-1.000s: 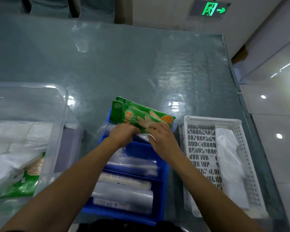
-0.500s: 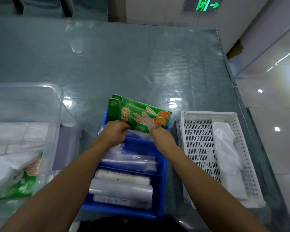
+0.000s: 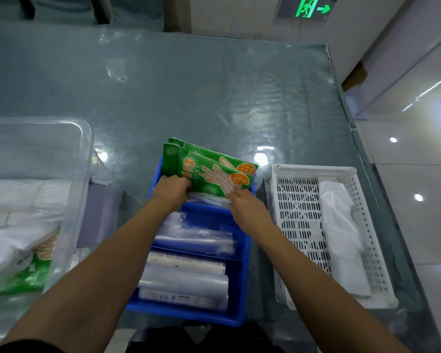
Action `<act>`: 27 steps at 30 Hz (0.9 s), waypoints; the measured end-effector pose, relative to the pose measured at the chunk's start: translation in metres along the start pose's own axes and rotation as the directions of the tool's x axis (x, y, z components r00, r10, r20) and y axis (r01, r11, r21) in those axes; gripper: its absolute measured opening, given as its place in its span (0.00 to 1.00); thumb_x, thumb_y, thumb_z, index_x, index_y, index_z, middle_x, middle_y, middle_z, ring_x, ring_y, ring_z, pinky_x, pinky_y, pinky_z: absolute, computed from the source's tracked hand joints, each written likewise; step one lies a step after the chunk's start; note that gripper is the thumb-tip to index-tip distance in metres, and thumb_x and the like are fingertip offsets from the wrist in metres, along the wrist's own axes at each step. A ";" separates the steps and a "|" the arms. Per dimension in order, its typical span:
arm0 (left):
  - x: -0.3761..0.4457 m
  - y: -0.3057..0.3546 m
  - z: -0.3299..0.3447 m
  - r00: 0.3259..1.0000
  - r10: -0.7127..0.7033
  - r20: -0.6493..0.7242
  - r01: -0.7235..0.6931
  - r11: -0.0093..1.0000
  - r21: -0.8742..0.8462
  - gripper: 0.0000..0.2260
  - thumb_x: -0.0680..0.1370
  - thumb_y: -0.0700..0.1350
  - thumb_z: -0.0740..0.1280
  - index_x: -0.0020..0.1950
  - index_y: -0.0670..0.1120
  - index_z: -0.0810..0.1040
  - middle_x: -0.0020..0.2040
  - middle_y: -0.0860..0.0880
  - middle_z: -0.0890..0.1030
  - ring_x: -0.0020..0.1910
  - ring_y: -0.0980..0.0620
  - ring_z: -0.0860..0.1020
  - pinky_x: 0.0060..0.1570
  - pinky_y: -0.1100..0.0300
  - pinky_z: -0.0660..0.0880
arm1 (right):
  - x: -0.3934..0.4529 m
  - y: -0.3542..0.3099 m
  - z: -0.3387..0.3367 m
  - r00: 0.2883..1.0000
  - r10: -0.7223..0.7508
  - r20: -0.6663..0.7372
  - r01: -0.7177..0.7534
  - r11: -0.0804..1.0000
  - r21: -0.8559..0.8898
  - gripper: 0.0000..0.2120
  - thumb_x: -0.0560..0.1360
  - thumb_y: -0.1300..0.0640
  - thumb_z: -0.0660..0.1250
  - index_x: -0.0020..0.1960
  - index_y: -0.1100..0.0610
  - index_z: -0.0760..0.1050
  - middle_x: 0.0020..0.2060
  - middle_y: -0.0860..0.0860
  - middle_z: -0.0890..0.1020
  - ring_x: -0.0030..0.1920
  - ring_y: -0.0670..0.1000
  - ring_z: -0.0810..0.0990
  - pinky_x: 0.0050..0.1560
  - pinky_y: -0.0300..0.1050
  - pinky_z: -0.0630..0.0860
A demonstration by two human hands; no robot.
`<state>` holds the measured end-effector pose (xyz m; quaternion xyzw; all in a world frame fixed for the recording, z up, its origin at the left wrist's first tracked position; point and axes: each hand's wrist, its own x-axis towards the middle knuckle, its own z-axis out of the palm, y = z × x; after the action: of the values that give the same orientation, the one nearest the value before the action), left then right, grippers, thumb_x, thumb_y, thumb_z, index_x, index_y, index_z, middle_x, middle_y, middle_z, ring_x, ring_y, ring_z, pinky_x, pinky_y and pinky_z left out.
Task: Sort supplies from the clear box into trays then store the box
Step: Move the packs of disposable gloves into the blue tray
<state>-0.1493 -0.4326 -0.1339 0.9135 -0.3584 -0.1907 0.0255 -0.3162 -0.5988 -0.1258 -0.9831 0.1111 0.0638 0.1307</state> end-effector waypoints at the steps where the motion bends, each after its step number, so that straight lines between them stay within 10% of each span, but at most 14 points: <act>1: -0.003 0.002 0.000 1.000 0.009 -0.023 -0.008 0.999 0.035 0.10 0.77 0.41 0.63 0.52 0.48 0.83 0.49 0.45 0.85 0.47 0.43 0.81 0.44 0.54 0.68 | -0.002 0.000 -0.002 1.000 -0.011 0.005 0.011 1.000 0.001 0.13 0.77 0.64 0.66 0.61 0.58 0.76 0.61 0.56 0.79 0.56 0.57 0.78 0.49 0.52 0.80; 27: -0.128 0.000 -0.161 0.919 0.099 -0.382 -0.120 0.992 -0.033 0.13 0.81 0.51 0.63 0.63 0.50 0.80 0.59 0.48 0.82 0.58 0.45 0.79 0.58 0.47 0.76 | 0.001 -0.098 -0.153 0.975 -0.082 -0.206 0.117 0.980 0.163 0.15 0.81 0.53 0.62 0.66 0.52 0.77 0.62 0.52 0.81 0.60 0.55 0.78 0.59 0.48 0.72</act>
<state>-0.1761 -0.3626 0.0579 0.9106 -0.3919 -0.0187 0.1303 -0.2773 -0.5488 0.0441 -0.9737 0.0791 -0.0512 0.2076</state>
